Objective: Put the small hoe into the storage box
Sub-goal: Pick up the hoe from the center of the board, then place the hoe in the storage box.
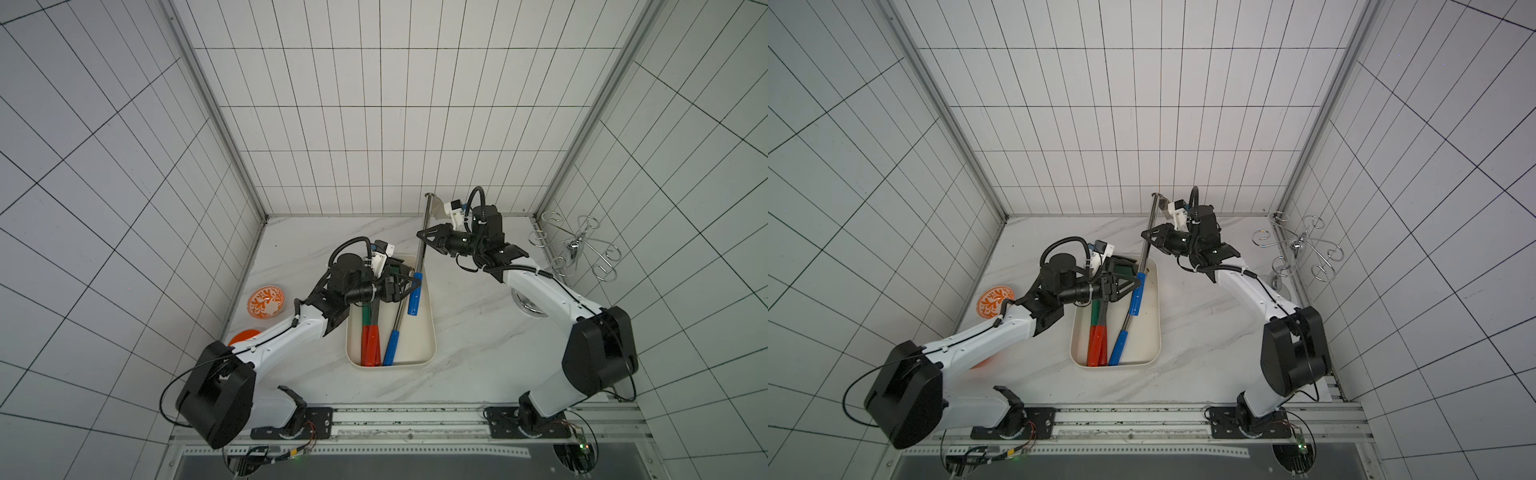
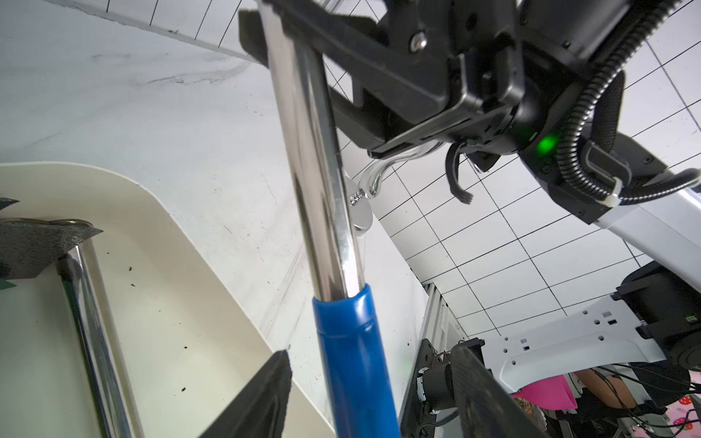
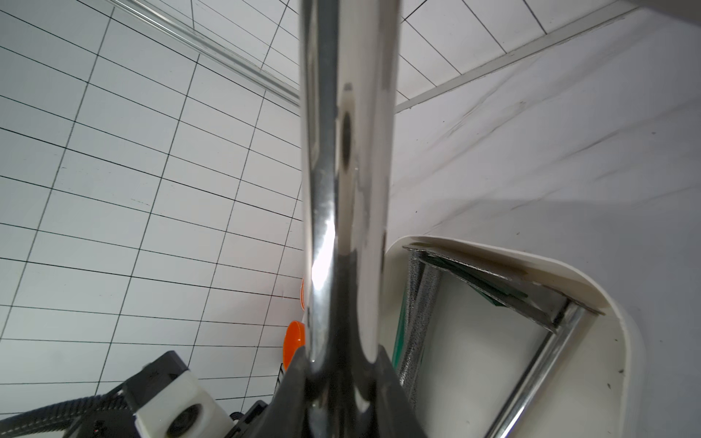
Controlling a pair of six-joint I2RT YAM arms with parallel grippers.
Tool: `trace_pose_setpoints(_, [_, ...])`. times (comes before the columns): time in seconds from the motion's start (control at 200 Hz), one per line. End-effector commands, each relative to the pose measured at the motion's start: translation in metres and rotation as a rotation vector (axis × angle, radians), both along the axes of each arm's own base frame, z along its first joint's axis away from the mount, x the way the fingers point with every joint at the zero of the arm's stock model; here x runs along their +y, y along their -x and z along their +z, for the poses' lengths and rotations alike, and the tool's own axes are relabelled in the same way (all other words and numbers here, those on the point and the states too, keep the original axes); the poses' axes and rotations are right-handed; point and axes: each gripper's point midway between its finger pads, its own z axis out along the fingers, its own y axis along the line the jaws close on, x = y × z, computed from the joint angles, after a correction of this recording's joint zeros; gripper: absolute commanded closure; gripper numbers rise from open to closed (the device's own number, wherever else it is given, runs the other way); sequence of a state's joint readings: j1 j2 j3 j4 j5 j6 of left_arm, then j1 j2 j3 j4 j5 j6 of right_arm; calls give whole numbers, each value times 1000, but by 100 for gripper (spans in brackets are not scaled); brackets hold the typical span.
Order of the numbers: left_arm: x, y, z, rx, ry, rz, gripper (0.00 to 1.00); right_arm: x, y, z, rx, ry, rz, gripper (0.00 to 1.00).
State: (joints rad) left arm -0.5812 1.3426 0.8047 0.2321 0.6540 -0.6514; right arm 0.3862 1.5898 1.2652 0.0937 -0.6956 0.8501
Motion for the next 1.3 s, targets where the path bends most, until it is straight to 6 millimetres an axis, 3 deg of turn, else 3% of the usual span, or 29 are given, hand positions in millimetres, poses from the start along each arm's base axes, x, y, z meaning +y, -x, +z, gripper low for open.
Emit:
trace_pose_setpoints(0.0, [-4, -4, 7, -35, 23, 7, 30, 12, 10, 13, -56, -91, 75, 100])
trace_pose_setpoints(0.14, [-5, -6, 6, -51, 4, 1, 30, 15, 14, 14, -49, -119, 98, 100])
trace_pose_setpoints(0.28, [-13, -1, 7, -59, 13, -37, 39, 19, 17, 9, -31, -142, 116, 100])
trace_pose_setpoints(0.43, [-17, 4, 0, -31, 8, -57, 55, 24, 18, -1, -9, -141, 129, 100])
trace_pose_setpoints(0.56, [-14, 4, -6, -26, -27, -44, 77, 24, 17, -7, 1, -121, 129, 100])
trace_pose_setpoints(0.64, [-10, 2, -6, -29, -55, -25, 89, 24, 16, -11, 4, -90, 126, 92])
trace_pose_setpoints(0.745, [-8, 2, 0, -36, -69, -16, 100, 19, 11, -17, 18, -26, 93, 71])
trace_pose_setpoints(0.86, [-4, 0, -3, -66, -177, 29, 100, 9, 4, -19, 13, 95, 35, 63])
trace_pose_setpoints(1.035, [7, -3, -8, -125, -358, 129, 100, -8, -9, -17, 14, 296, -75, 59])
trace_pose_setpoints(1.295, [10, -3, -14, -173, -473, 194, 100, -4, -14, -24, 49, 447, -109, 66])
